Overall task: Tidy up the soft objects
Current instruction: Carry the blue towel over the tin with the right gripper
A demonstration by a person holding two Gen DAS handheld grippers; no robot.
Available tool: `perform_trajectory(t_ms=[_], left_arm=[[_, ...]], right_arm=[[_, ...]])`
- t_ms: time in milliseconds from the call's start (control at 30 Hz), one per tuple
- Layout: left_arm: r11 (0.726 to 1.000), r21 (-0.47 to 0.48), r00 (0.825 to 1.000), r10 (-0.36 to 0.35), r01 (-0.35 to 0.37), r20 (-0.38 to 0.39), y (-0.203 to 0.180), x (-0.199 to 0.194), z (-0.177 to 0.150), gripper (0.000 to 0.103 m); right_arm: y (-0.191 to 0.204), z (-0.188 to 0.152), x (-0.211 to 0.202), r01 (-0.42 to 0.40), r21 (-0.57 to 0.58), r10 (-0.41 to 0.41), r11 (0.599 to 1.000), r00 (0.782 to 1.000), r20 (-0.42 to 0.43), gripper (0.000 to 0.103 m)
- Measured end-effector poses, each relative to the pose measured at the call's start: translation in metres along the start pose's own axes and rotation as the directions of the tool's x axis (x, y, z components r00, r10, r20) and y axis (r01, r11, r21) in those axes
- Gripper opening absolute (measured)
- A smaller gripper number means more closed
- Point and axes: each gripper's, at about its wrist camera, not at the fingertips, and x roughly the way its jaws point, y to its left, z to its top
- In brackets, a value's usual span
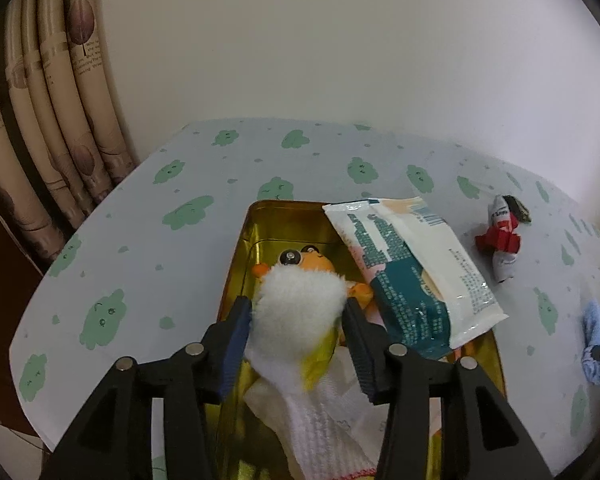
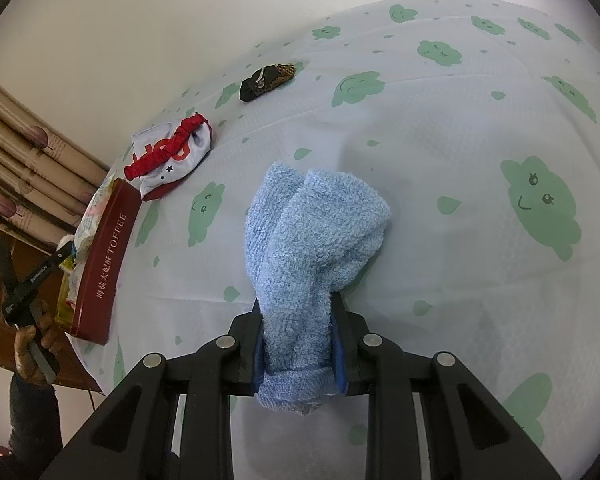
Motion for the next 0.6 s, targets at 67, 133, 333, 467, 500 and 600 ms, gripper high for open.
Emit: perform_trajectory(t_ms=[67,133,333,467,500,600], left_arm=[[1.0,0.007,1.0,0.007,-0.007,-0.001,-0.001,0.001,-0.001,0.051],[1.0,0.015,1.0,0.016,-0.017,0.01,-0.002,0.001,-0.002,0.051],[1.0,-0.001,0.998,0.006,-0.006,0.067,-0.001,-0.017,-0.004,0.051],[0.998,-0.065,0.992,-0.011,0.019,0.124,0.006,-0.042,-0.006,0.051],[0.996,-0.086,0.991,-0.014,0.026,0.134,0.007,-0.051,-0.008,0.051],[0.991,-0.136,0.99,0.014,0.005,0.142,0.006,-0.073,-0.018,0.051]], right_arm=[[0.0,0.0,0.0,-0.002,0.001,0.002,1.0,1.0,-0.001,0.024],[0.0,0.0,0.0,-0.001,-0.002,0.001,1.0,1.0,-0.001,0.024],[0.0,-0.001,0.0,-0.002,0.0,0.002,1.0,1.0,0.002,0.024],[0.001,-0.001,0.0,-0.002,-0.001,0.002,1.0,1.0,0.007,0.024],[0.001,-0.001,0.0,-0.002,-0.001,0.002,1.0,1.0,0.009,0.024],[0.001,-0.002,-0.001,-0.003,0.006,0.003,1.0,1.0,0.016,0.024]])
